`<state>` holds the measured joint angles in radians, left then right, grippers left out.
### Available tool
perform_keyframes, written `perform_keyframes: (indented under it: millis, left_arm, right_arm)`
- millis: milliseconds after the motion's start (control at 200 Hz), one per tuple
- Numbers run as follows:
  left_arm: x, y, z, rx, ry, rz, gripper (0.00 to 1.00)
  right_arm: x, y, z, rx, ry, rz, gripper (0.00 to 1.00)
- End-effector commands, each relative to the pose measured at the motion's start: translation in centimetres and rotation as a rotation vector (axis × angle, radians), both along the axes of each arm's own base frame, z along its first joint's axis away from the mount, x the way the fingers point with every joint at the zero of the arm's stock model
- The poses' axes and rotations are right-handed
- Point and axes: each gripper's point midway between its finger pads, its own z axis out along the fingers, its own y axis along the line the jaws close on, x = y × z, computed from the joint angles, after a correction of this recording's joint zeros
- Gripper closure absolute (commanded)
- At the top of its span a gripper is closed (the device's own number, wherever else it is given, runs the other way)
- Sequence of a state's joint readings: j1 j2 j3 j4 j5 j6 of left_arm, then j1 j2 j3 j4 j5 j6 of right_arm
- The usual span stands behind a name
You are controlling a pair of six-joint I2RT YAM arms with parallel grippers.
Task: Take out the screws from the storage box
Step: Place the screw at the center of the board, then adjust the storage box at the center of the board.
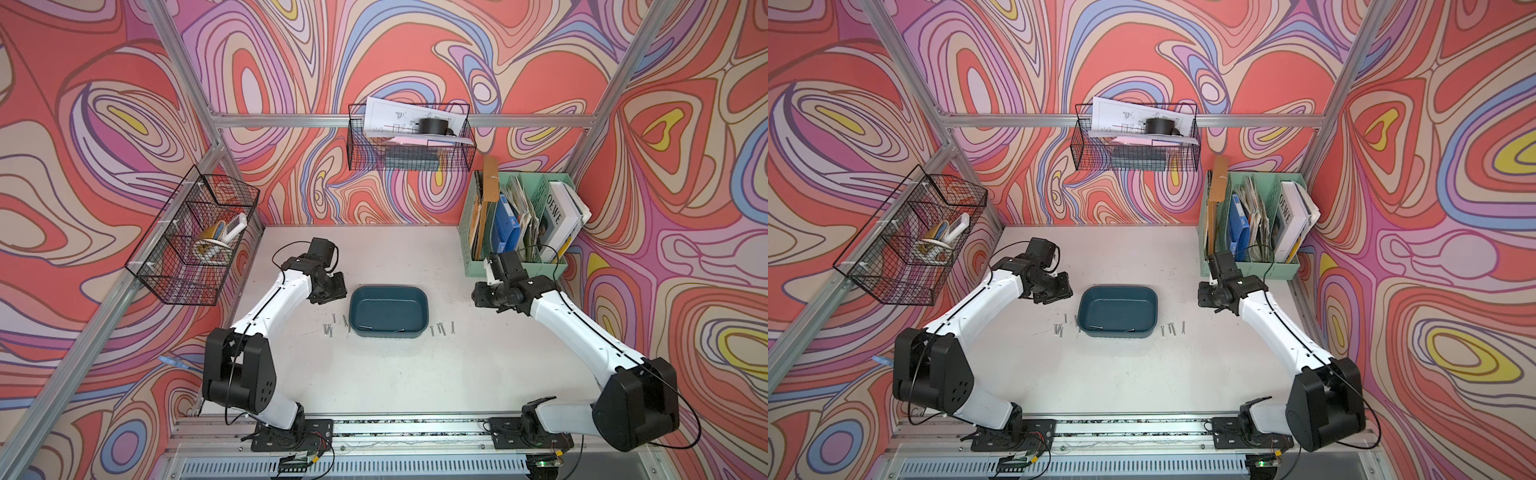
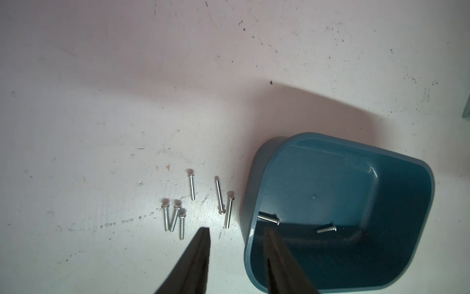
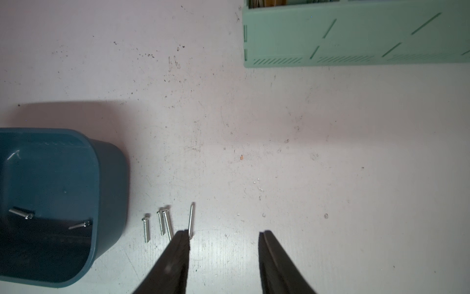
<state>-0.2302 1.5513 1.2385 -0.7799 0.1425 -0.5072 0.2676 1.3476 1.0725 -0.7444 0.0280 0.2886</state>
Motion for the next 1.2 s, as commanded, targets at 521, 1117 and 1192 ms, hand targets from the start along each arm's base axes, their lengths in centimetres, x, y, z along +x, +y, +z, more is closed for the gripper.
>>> perform_keyframes:
  millis: [521, 1117, 1192]
  left_arm:
    - [-3.4, -1.8, -2.2, 0.001, 0.102, -0.045, 0.58]
    - [-6.7, -3.2, -3.9, -0.065, 0.160, -0.051, 0.61]
    - [-6.8, -3.5, -4.1, -0.070, 0.160, -0.050, 0.62]
  right_arm:
    - [-0.6, 11.4, 1.4, -0.108, 0.093, 0.441, 0.58]
    - [-2.7, 21.8, -7.8, -0.139, 0.292, 0.516, 0.60]
    - [-2.5, 22.1, -8.4, -0.128, 0.299, 0.503, 0.60]
